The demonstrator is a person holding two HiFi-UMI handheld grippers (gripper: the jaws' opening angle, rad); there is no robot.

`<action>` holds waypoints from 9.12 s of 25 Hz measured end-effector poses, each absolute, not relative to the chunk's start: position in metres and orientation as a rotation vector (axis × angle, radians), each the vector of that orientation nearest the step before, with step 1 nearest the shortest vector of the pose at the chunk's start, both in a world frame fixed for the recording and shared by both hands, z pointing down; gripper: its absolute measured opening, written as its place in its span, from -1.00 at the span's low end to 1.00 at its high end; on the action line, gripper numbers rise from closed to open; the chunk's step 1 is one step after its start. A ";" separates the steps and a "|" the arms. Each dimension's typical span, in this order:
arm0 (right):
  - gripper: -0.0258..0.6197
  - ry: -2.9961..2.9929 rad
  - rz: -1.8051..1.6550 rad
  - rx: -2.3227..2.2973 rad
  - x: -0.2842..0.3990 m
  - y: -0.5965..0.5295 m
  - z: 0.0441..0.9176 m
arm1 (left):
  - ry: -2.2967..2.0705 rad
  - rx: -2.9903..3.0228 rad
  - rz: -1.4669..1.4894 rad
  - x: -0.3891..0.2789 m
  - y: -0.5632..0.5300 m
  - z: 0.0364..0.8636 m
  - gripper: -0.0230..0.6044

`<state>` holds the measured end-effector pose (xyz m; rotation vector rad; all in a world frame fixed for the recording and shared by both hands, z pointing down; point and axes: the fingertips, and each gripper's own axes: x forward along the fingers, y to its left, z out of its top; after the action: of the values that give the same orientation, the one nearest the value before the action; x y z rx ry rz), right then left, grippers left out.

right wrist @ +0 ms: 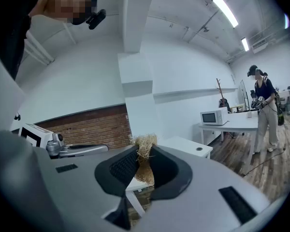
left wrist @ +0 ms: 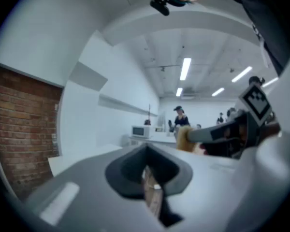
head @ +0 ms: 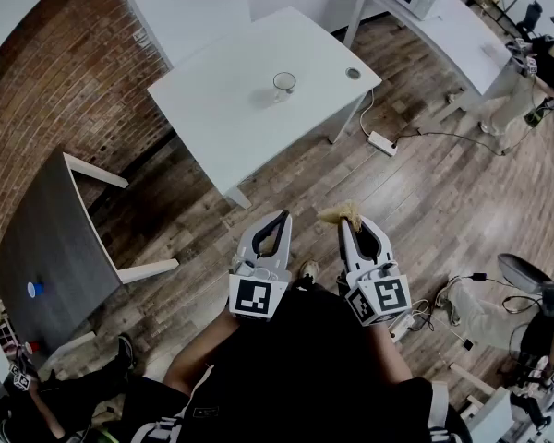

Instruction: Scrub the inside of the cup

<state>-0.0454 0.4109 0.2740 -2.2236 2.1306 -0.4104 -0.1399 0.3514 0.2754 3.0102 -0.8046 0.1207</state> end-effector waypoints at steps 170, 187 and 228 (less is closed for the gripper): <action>-0.76 3.804 -1.192 -1.666 0.089 -0.052 0.547 | -0.852 2.734 0.910 0.064 -0.017 0.558 -0.71; -0.79 4.044 -1.299 -1.370 0.076 -0.047 0.573 | -0.876 2.731 0.894 0.067 -0.017 0.557 -0.71; -0.79 3.936 -0.931 -1.746 0.099 -0.059 0.541 | -0.882 2.706 0.865 0.069 -0.019 0.555 -0.72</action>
<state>0.0994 -0.0590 0.5415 -1.7457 3.9364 -0.9308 0.0692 -0.0186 0.5554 2.7059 -0.8819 0.8650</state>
